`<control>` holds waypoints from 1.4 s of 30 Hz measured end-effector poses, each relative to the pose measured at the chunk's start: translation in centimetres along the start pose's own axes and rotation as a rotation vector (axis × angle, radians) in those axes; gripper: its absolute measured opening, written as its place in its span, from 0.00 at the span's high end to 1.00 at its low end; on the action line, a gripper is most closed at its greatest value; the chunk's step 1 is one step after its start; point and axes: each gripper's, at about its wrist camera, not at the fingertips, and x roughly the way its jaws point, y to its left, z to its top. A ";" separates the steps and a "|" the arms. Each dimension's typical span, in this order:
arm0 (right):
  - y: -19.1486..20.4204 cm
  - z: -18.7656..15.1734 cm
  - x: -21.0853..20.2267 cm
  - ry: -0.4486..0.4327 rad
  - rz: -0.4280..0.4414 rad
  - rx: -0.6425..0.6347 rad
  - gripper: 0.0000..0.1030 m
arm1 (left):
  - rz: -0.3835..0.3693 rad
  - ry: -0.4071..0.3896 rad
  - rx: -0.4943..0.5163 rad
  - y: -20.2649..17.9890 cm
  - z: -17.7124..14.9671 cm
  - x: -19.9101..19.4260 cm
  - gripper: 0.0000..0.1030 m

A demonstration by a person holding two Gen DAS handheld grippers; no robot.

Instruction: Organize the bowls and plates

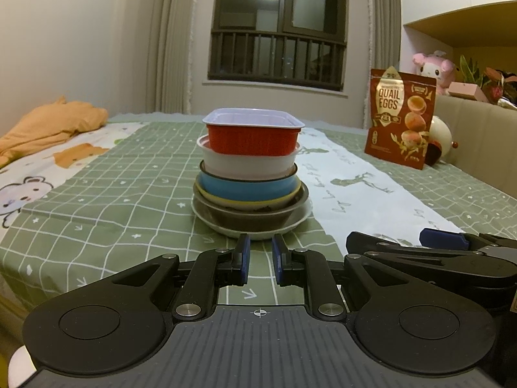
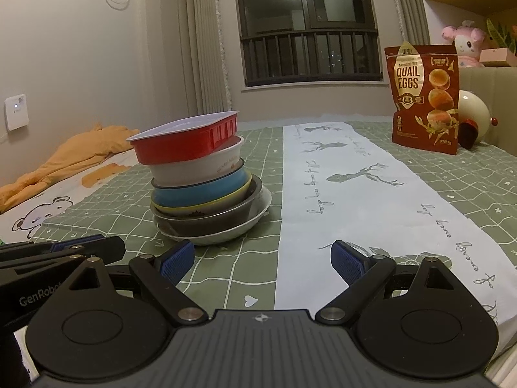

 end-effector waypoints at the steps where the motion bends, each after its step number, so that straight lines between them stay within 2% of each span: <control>1: 0.0 0.0 0.0 0.002 0.000 0.000 0.11 | 0.000 0.001 0.000 0.0 0.0 0.0 0.83; 42: 0.0 -0.4 0.5 0.025 0.004 0.000 0.11 | 0.006 0.017 -0.008 0.2 -0.3 0.3 0.83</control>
